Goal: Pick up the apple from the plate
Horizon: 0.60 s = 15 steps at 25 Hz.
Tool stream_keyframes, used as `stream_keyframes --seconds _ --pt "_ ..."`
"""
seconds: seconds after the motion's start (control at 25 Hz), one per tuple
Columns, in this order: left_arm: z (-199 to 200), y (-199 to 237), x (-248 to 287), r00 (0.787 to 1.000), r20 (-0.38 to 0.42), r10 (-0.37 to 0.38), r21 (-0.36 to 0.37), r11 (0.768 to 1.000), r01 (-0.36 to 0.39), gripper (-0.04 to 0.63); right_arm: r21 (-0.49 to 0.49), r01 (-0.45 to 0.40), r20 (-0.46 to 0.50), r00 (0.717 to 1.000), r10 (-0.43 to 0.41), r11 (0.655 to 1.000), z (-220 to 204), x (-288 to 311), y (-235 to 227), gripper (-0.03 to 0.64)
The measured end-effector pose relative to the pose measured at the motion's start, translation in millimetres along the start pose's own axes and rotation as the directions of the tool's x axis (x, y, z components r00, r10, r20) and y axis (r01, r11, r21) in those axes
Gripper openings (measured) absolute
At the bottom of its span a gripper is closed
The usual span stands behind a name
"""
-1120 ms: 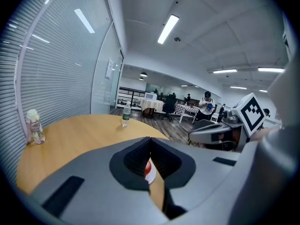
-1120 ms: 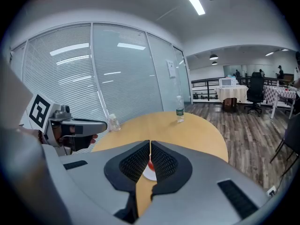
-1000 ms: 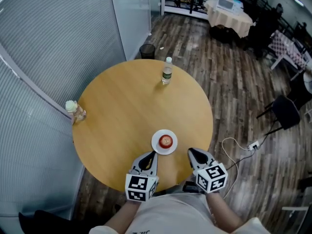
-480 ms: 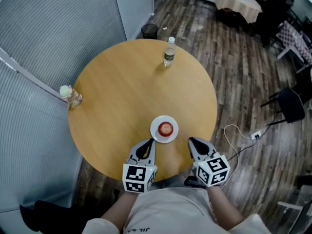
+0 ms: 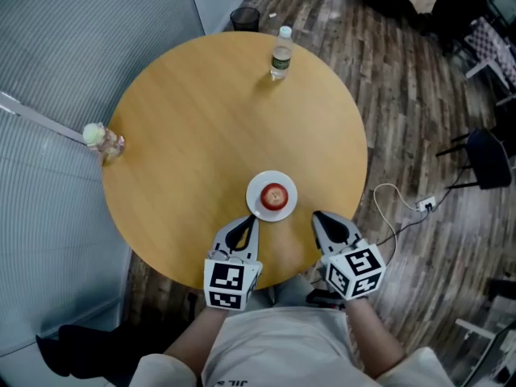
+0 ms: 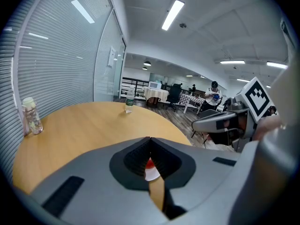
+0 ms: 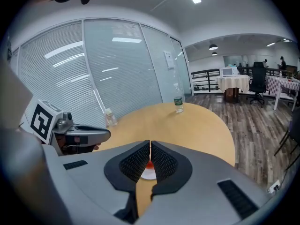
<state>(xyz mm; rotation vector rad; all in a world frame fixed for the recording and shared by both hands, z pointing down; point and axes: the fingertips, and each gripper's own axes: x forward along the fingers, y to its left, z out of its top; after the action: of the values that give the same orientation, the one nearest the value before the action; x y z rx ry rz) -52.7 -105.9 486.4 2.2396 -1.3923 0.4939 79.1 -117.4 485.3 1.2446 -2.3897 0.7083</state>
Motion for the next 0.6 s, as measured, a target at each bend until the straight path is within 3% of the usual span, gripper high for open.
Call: stream_keyframes --seconds 0.6 --pt "-26.6 4.5 46.1 0.996 -0.084 -0.024 -0.012 1.0 0.023 0.005 0.044 -0.014 -0.067 0.998 0.017 0.999 -24.5 26.5 -10.5 0.032"
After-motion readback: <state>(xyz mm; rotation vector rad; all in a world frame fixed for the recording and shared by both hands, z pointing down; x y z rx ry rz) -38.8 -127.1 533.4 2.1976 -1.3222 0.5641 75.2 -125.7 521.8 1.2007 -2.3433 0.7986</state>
